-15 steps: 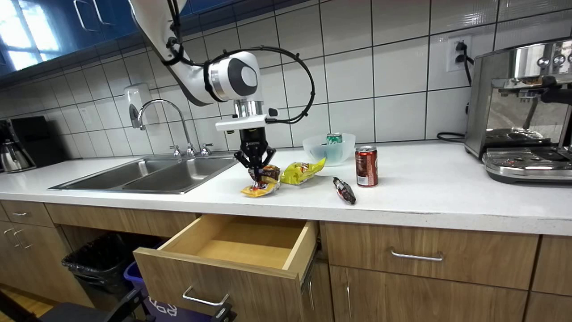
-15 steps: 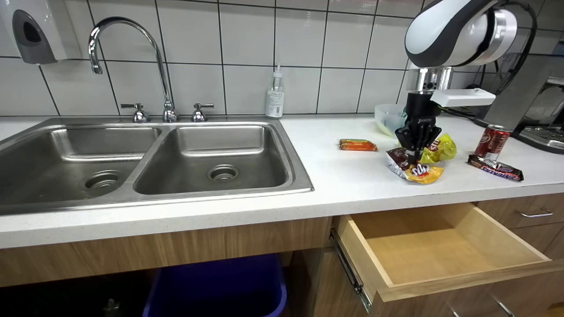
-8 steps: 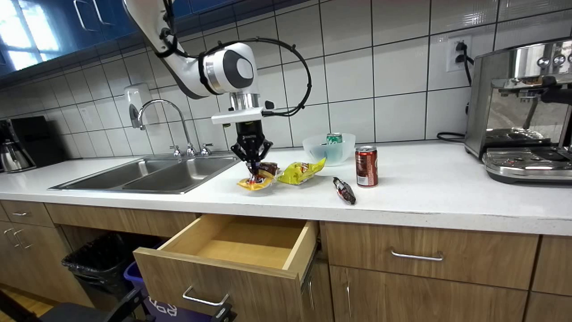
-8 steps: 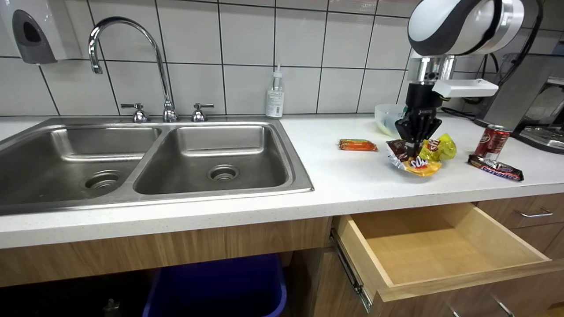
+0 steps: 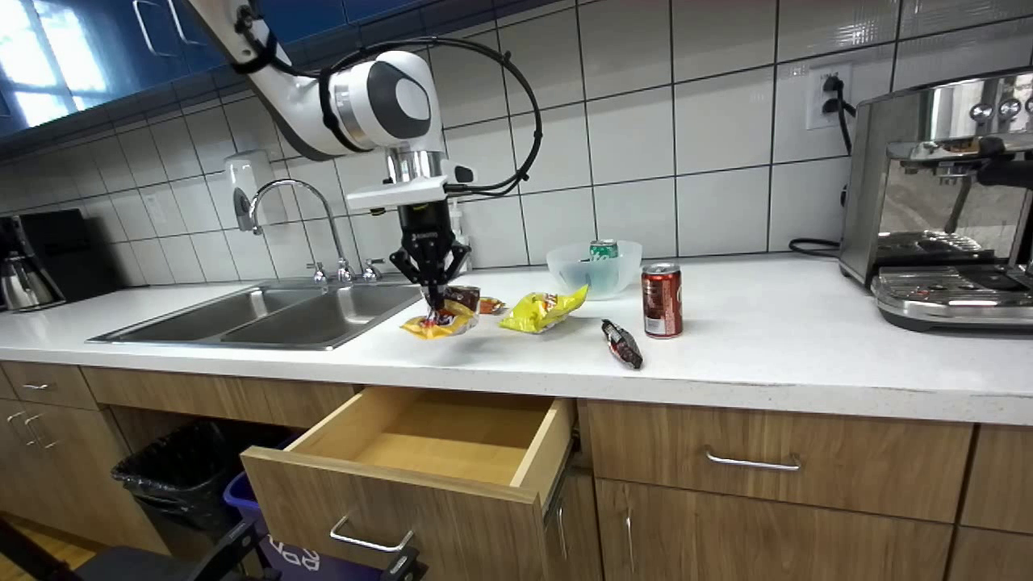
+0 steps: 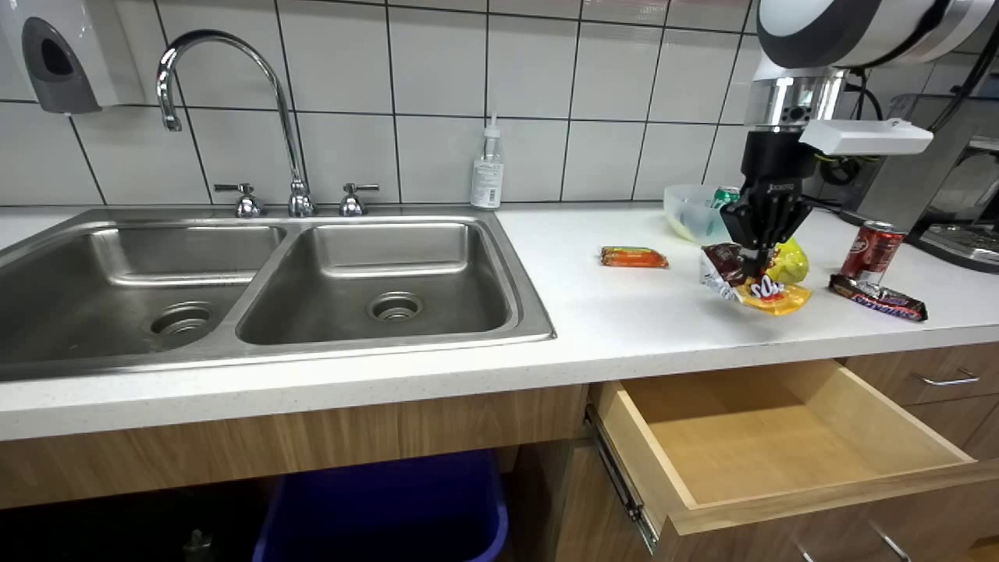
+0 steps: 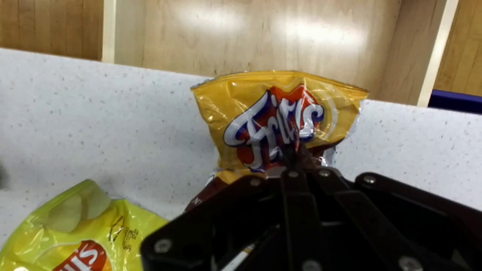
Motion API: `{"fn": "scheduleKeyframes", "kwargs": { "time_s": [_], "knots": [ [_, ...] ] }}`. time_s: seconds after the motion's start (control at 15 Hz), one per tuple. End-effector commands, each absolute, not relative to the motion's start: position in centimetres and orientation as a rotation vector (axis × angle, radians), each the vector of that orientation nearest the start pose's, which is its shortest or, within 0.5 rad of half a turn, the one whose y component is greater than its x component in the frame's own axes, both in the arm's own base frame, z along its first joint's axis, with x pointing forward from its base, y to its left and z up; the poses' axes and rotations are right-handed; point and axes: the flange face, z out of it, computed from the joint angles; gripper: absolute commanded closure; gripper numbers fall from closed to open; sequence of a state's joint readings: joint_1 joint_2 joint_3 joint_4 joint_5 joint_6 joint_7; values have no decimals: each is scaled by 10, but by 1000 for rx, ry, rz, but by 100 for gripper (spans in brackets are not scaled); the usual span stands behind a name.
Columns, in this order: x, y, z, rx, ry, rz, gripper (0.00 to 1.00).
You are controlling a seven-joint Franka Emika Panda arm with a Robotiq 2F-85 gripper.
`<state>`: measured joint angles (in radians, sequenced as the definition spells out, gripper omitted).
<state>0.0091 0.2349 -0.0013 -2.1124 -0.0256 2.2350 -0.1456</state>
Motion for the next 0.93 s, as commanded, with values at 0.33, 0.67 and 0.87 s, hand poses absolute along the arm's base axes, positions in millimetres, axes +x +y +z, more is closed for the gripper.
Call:
{"fn": "scheduleKeyframes", "kwargs": {
  "time_s": [0.33,0.67,0.87],
  "knots": [
    [488,26,288,-3155,-178,286,100],
    [465,34,269,-3154,-154,381,100],
    [457,38,256,-3151,-142,434,100]
  ]
}}
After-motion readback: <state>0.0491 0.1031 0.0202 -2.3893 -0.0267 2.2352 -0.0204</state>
